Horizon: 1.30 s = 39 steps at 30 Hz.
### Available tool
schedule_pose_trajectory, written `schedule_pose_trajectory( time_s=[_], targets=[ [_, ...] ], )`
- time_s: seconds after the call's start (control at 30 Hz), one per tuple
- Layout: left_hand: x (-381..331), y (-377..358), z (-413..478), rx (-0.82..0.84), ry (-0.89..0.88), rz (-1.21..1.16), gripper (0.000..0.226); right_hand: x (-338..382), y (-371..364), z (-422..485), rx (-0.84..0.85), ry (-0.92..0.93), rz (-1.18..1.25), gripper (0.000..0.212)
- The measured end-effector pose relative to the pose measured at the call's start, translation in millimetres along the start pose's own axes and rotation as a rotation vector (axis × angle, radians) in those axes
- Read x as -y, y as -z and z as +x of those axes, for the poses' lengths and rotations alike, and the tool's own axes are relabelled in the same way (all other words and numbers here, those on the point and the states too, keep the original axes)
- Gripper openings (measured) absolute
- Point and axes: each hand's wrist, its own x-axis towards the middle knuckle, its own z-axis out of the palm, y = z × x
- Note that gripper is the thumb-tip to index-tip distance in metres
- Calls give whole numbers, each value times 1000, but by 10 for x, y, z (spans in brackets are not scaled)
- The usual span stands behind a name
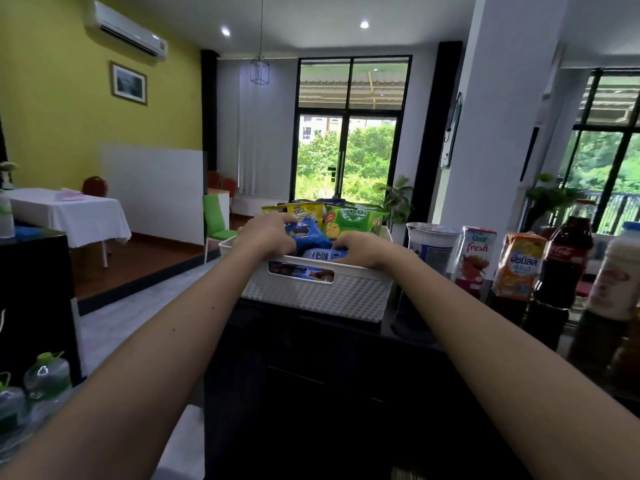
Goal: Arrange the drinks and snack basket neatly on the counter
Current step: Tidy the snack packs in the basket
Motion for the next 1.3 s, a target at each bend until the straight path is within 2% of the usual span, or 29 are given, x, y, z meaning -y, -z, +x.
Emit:
schedule_pose_trajectory(
  time_s=[0.1, 0.23, 0.3, 0.37, 0.43, 0.5, 0.57, 0.6, 0.67, 0.73, 0.8, 0.9, 0.97, 1.1, 1.2, 1.3],
  targets=[
    [2, 18, 29, 60, -42, 45, 64, -18, -31, 26, -56, -51, -21, 33],
    [35, 2, 85, 235, -32, 249, 49, -22, -35, 20, -246, -104, -31, 20],
    [96, -52, 161, 279, 33, 315, 56, -28, -38, 16, -214, -105, -44, 20],
    [134, -93, 208, 238, 81, 296, 59, -47, -59, 39, -169, -123, -55, 22],
    [89, -82, 152, 103, 72, 193, 43, -50, -50, 41, -234, -147, -28, 20],
    [23, -62, 34, -206, -46, 14, 29, -24, -13, -22, -433, -164, 37, 20],
    [-46, -24, -235, -519, -200, -87, 27, -2, 9, -146, -670, -137, 182, 20],
    [-39, -47, -363, -610, -246, -88, 30, -1, 11, -227, -770, -103, 264, 19],
    [58, -164, -612, -646, -203, -52, 39, -22, -39, -403, -861, -24, 335, 20],
    [227, -308, -797, -563, -73, 4, 45, -76, -173, -576, -839, 48, 306, 25],
    [346, -362, -871, -436, 4, -59, 44, -167, -344, -715, -765, 46, 282, 35],
    [392, -321, -827, -320, 3, -238, 48, -294, -511, -829, -665, 31, 290, 42],
    [425, -293, -790, -277, -25, -233, 47, -289, -524, -849, -660, 48, 320, 38],
    [548, -219, -696, -202, -63, -237, 38, -174, -483, -835, -655, 75, 225, 38],
    [610, -196, -687, -226, -105, -255, 35, -115, -452, -794, -607, 71, 134, 45],
    [613, -314, -742, -357, -182, -304, 31, -116, -299, -635, -615, 4, 168, 43]
  ],
)
